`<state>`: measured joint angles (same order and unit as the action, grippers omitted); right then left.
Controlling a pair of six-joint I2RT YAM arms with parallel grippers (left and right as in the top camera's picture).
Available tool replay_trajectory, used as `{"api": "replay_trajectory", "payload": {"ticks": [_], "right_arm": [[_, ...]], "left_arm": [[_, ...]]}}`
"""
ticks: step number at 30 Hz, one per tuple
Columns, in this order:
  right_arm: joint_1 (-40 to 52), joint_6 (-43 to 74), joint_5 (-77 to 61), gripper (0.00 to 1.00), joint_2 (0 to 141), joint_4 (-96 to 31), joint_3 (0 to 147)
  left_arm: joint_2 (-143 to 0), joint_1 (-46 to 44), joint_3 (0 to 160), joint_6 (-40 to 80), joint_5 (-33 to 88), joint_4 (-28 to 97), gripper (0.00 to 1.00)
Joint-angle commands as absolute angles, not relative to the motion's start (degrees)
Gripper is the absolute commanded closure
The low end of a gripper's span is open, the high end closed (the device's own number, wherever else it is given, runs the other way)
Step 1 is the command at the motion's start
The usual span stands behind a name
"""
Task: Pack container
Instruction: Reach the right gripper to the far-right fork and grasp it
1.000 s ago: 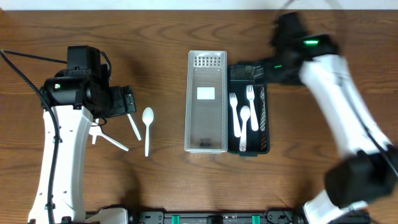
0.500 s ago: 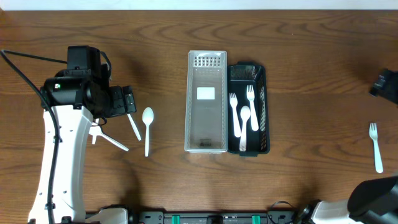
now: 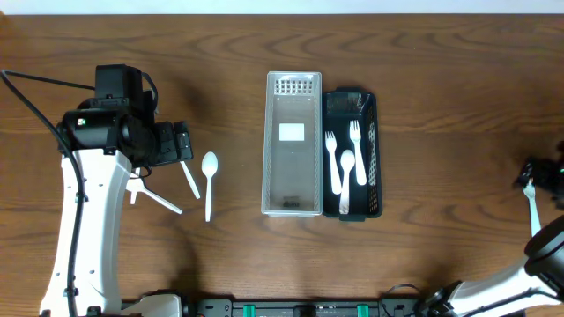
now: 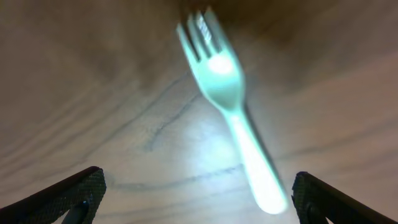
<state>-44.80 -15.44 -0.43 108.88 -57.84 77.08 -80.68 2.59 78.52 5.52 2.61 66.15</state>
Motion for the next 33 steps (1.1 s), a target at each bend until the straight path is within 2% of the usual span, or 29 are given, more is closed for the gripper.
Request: {"api": "replay_trajectory", "payload": {"ticks": [1,16,18,24,28,33], "right_arm": [[-45.25,-17.87,-1.96,0.01,111.07,-55.83,75.22],[-45.36,-20.84,-2.02,0.01,117.54,-49.95,74.87],[-45.36,-20.84,-2.28,0.04,118.54,-50.02,74.87],[-45.36,-20.88,-4.56,0.23,119.22,-50.46,74.83],[-45.36,-20.86,-4.56,0.57,119.22,-50.59,74.83],[-45.39,-20.84,-4.56,0.64,119.22,-50.59,74.83]], "left_arm": [[-80.71,2.83,79.57,4.93,1.93,66.39,0.02],[-80.71,2.83,79.57,4.95,1.93,66.41,0.02],[-80.71,2.83,79.57,4.95,1.93,66.41,0.02],[-80.71,2.83,79.57,4.95,1.93,66.39,0.02],[-80.71,2.83,79.57,4.95,1.93,66.39,0.02],[-80.71,2.83,79.57,4.93,1.93,66.39,0.02]]}}
